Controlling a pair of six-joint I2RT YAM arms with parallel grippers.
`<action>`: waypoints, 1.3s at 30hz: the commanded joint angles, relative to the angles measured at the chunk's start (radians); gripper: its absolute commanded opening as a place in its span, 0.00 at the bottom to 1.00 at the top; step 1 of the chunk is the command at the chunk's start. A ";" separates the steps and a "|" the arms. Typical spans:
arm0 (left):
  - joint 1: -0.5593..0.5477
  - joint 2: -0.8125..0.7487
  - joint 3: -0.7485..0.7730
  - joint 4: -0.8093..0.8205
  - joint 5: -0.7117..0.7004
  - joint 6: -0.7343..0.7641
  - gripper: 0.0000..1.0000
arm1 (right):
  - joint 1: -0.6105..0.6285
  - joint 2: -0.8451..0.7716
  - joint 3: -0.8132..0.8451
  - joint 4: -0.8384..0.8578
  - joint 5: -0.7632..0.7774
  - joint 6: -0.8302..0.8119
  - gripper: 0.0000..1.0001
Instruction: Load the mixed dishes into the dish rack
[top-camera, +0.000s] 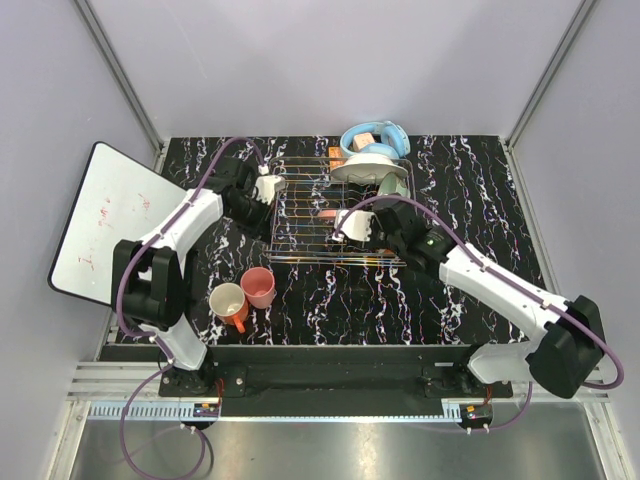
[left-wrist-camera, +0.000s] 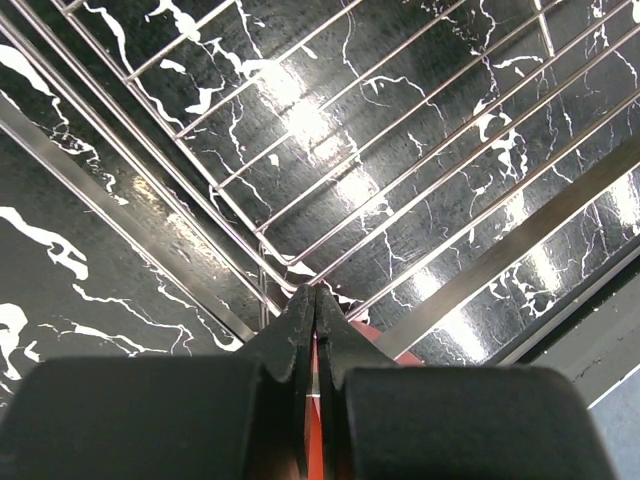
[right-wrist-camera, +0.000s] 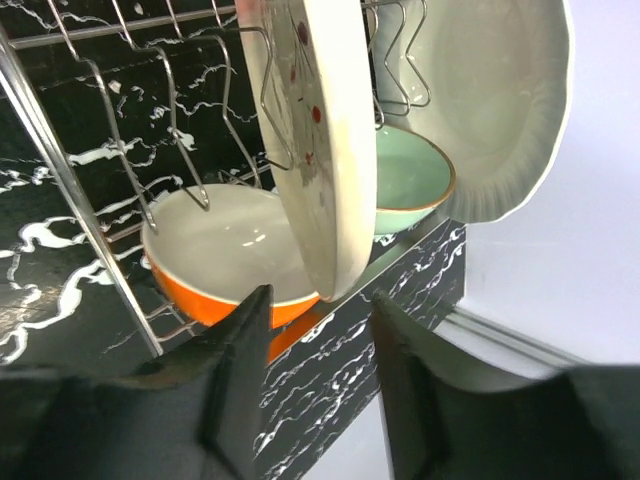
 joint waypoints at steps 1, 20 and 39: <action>0.009 0.002 0.056 -0.015 -0.034 0.014 0.03 | 0.063 -0.062 0.064 -0.045 0.064 0.065 0.58; -0.035 0.085 0.137 -0.041 -0.038 0.013 0.02 | 0.229 -0.249 0.129 -0.203 0.150 0.688 0.73; -0.171 -0.033 -0.094 -0.004 -0.071 0.026 0.01 | 0.229 -0.374 -0.023 -0.136 0.245 0.737 0.67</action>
